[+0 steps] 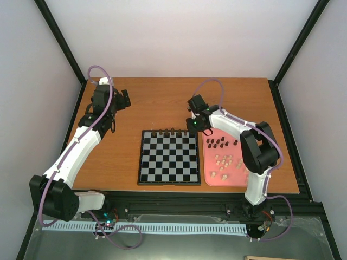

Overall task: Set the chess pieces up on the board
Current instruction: Place the chess piece on the chessboard.

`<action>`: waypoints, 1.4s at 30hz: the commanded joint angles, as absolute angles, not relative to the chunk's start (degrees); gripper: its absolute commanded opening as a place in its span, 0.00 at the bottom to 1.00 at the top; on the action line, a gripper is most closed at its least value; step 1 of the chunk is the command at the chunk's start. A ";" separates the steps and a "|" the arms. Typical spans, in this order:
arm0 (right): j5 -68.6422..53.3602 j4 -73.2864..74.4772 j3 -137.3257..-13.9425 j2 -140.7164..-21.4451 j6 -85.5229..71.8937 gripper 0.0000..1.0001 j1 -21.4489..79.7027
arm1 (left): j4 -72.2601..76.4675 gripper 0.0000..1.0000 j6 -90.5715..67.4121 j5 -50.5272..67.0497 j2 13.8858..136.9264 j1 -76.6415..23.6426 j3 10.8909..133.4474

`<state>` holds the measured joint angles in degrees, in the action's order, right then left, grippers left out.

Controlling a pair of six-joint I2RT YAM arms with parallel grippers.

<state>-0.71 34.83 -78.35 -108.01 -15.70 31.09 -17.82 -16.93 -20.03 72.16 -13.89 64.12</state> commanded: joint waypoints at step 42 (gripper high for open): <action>4.45 38.84 -79.85 -105.93 -14.85 0.20 34.55 | -17.05 1.00 -16.69 -20.74 72.33 -14.06 65.41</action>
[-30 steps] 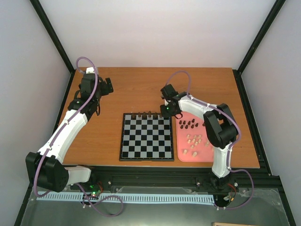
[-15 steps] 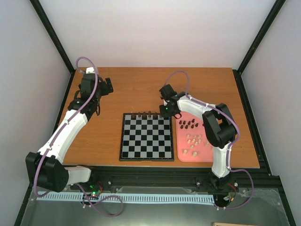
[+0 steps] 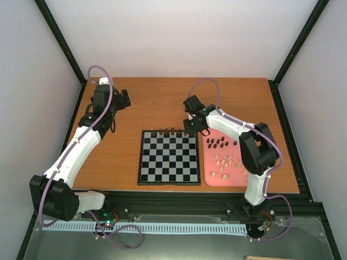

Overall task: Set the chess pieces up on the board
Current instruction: Place the chess piece on the chessboard, then pick up the chess piece from the storage box.

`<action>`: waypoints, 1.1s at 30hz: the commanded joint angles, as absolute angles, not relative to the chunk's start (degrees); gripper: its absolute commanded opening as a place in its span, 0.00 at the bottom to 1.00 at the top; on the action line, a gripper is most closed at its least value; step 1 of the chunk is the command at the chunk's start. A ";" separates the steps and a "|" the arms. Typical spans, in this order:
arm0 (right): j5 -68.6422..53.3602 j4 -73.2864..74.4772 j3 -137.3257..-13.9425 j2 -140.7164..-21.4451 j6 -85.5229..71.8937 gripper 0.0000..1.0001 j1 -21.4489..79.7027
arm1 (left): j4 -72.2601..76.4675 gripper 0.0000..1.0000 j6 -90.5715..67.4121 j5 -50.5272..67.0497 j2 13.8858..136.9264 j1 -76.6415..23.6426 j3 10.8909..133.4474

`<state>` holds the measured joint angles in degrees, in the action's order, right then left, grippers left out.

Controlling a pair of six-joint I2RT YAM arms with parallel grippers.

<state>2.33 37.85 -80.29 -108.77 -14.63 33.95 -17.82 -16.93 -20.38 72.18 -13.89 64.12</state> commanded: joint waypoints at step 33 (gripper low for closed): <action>16.35 34.70 -51.58 -83.86 -17.33 0.48 15.57 | -16.78 1.00 -16.96 -18.90 72.86 -14.06 65.69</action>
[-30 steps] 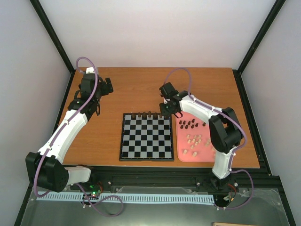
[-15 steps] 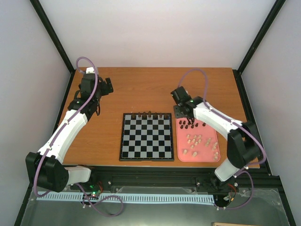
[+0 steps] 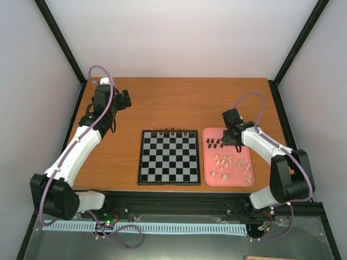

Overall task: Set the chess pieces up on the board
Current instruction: Pick up the chess piece from the storage box.

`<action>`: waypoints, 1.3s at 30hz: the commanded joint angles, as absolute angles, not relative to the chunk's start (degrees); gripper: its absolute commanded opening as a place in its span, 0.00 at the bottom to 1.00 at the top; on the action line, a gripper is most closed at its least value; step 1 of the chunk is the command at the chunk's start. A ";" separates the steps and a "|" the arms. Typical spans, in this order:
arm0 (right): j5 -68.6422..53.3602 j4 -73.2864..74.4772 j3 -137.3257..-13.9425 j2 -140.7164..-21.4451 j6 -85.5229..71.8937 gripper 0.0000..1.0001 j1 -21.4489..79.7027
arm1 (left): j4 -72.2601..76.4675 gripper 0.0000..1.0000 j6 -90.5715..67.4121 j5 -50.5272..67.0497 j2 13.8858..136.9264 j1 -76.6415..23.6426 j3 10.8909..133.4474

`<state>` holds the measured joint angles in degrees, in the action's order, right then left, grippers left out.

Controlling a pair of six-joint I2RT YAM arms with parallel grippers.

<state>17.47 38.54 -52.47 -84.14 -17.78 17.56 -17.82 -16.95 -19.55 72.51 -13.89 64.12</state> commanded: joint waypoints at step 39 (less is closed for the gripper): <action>10.58 29.40 -51.23 -91.77 -15.42 0.27 8.39 | -16.73 1.00 -17.03 -19.03 72.94 -14.06 65.48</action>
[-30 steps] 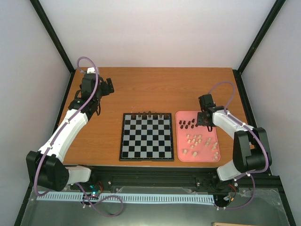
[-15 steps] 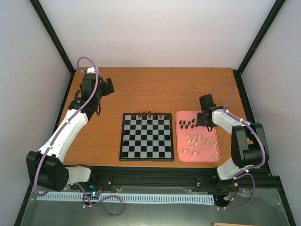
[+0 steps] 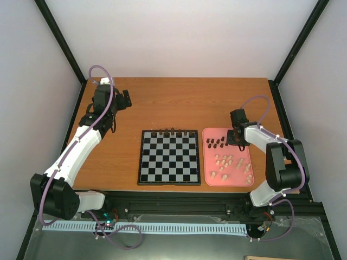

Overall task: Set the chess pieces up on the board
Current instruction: Pick up the chess piece from the storage box, then place the chess piece on the chessboard.

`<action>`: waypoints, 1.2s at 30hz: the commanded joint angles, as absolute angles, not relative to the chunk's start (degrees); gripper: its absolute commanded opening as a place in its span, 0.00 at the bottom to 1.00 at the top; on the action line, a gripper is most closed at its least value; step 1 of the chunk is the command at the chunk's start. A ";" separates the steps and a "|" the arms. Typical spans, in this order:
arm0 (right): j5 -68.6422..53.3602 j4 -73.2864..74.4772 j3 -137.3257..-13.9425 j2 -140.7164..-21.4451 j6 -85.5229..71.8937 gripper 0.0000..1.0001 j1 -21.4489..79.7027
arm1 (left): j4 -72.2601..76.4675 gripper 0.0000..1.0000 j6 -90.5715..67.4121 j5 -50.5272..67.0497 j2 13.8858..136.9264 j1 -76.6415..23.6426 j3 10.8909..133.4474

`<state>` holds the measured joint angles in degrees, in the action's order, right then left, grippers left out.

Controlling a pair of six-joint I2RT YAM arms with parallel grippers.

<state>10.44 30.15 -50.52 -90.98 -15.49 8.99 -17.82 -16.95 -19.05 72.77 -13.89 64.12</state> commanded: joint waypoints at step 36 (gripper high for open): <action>3.56 39.34 -88.07 -102.14 -14.96 0.03 32.71 | -17.91 1.00 -16.82 -19.24 70.08 -14.06 65.79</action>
